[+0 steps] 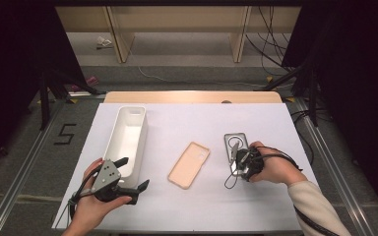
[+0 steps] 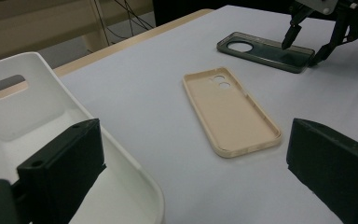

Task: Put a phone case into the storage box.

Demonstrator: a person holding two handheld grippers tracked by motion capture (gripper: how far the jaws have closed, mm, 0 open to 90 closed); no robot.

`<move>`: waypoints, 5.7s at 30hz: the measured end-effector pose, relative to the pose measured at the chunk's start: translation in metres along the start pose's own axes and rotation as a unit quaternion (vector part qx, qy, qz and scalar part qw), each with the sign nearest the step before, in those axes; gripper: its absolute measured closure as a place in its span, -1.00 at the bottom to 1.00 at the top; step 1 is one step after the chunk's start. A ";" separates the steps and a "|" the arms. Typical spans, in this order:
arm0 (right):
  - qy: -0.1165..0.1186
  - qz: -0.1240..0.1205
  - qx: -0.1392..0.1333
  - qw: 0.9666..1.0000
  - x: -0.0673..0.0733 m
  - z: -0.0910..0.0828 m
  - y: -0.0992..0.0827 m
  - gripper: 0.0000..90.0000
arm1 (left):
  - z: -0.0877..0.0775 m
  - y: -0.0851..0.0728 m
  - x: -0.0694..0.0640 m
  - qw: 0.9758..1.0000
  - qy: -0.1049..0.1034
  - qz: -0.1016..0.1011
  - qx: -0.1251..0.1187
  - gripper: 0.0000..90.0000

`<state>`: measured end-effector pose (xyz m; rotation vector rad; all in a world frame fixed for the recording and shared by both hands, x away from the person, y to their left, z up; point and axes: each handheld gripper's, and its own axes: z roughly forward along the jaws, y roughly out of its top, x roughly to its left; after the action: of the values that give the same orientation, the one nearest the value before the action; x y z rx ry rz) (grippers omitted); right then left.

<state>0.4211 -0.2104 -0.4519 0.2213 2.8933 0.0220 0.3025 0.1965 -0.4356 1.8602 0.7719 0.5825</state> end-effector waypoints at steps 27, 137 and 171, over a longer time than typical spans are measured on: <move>0.032 -0.058 0.017 0.998 0.008 -0.002 0.008 0.67 | 0.000 0.000 -0.001 1.000 -0.002 0.000 -0.001 -0.92; 0.034 0.021 -0.295 0.955 0.043 -0.060 0.023 0.98 | 0.074 0.107 -0.011 0.998 -0.036 -0.034 0.030 -0.76; 0.033 0.002 -0.309 0.950 0.050 -0.064 0.039 0.98 | 0.168 0.135 -0.022 0.986 -0.068 -0.089 0.123 -0.61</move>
<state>0.3636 -0.1640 -0.3999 0.1079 2.7781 0.9313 0.4368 0.0367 -0.3772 2.0049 0.9394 0.2526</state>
